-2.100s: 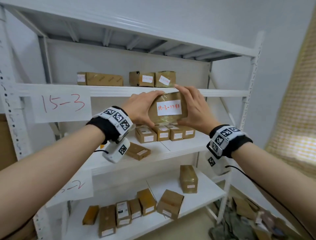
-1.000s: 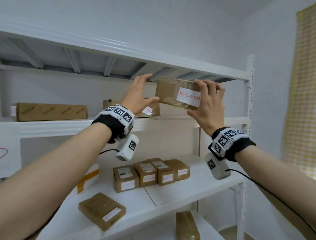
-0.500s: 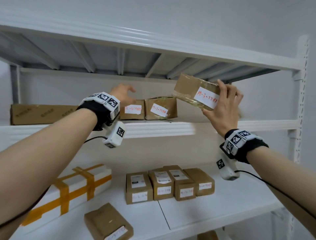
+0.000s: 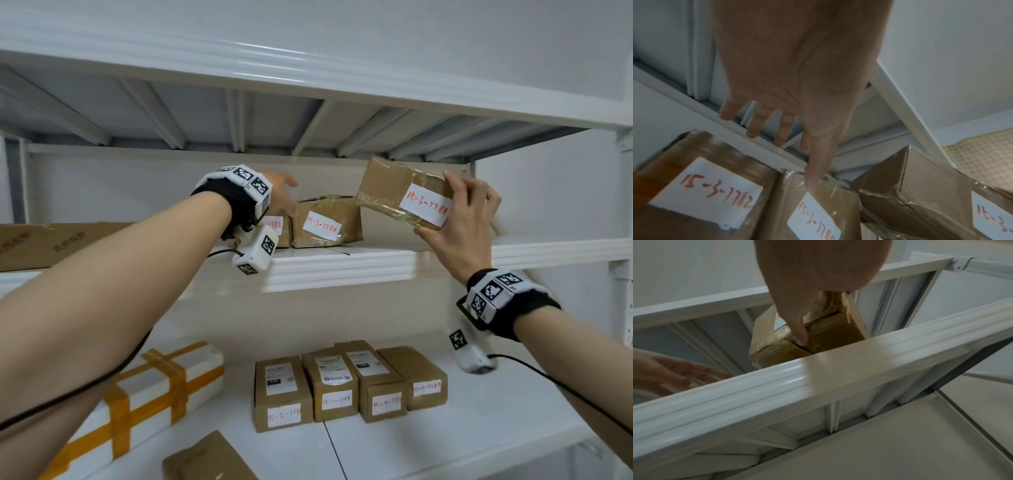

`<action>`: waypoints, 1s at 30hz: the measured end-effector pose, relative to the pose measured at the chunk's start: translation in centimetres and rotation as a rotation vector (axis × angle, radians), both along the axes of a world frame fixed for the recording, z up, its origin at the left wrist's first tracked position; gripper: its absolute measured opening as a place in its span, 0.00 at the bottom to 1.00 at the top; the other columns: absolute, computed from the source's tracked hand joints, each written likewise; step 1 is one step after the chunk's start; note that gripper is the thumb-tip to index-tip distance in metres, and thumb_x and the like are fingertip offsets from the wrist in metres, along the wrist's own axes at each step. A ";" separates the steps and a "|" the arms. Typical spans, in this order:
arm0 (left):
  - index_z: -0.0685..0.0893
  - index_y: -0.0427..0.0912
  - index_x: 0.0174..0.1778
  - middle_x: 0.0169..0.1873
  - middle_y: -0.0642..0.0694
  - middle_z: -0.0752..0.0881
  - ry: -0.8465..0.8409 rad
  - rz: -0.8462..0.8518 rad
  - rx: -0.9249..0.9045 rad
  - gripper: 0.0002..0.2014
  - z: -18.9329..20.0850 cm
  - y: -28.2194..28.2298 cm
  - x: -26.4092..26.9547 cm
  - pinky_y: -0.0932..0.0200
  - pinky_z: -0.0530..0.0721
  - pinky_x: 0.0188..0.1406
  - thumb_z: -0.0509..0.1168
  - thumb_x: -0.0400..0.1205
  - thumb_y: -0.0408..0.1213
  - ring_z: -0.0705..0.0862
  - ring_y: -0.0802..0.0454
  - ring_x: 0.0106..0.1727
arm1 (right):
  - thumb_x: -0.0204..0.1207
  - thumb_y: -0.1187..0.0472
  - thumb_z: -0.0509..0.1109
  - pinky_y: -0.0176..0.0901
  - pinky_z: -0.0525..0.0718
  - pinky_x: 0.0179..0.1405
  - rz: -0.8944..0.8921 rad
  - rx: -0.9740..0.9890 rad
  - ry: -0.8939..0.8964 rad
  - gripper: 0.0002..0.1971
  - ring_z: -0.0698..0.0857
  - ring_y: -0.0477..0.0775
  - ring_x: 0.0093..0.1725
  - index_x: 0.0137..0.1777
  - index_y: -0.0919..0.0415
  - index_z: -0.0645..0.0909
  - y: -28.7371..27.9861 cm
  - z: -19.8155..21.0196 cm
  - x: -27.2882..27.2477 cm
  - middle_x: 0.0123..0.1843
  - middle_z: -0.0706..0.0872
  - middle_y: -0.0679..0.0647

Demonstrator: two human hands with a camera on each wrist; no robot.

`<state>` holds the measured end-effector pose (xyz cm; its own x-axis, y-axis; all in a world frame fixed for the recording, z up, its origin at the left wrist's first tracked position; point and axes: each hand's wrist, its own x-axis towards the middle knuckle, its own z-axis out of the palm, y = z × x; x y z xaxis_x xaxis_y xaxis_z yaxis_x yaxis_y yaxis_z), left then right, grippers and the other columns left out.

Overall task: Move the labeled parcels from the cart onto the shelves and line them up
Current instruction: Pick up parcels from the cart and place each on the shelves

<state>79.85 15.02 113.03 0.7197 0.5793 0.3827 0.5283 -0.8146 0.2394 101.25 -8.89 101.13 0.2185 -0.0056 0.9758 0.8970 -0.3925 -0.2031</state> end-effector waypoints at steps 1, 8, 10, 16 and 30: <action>0.66 0.53 0.82 0.75 0.43 0.75 0.024 0.014 0.014 0.40 0.1 0.0 0.6 0.52 0.76 0.64 0.77 0.74 0.43 0.77 0.40 0.72 | 0.61 0.58 0.85 0.56 0.79 0.67 -0.004 -0.004 0.005 0.48 0.63 0.66 0.74 0.81 0.55 0.65 -0.1 -0.1 0.3 0.73 0.68 0.58; 0.79 0.39 0.73 0.68 0.37 0.83 0.217 0.147 0.033 0.29 -0.1 2.0 2.3 0.43 0.83 0.66 0.76 0.75 0.38 0.84 0.39 0.62 | 0.62 0.57 0.85 0.54 0.78 0.64 -0.005 -0.025 0.028 0.48 0.62 0.63 0.75 0.82 0.55 0.64 -1.4 -0.9 2.6 0.74 0.68 0.58; 0.81 0.39 0.72 0.65 0.37 0.84 0.256 0.137 -0.014 0.27 0.0 2.3 2.1 0.45 0.85 0.63 0.76 0.75 0.35 0.84 0.41 0.55 | 0.63 0.57 0.84 0.55 0.80 0.65 0.010 -0.010 0.007 0.48 0.62 0.63 0.75 0.82 0.55 0.64 -1.7 -1.0 2.9 0.73 0.68 0.58; 0.74 0.45 0.73 0.63 0.38 0.79 0.356 0.098 -0.028 0.31 0.0 1.0 3.1 0.46 0.84 0.53 0.76 0.75 0.43 0.82 0.39 0.56 | 0.62 0.56 0.85 0.45 0.67 0.76 0.029 -0.025 -0.053 0.50 0.63 0.64 0.76 0.82 0.56 0.64 -1.7 -0.9 3.2 0.73 0.67 0.57; 0.63 0.52 0.84 0.82 0.45 0.67 0.213 -0.056 0.018 0.39 -1.2 -0.1 5.1 0.46 0.67 0.79 0.74 0.78 0.42 0.68 0.42 0.80 | 0.64 0.55 0.84 0.48 0.60 0.84 0.034 0.004 -0.177 0.49 0.62 0.64 0.79 0.84 0.57 0.63 -3.6 1.0 1.1 0.75 0.66 0.56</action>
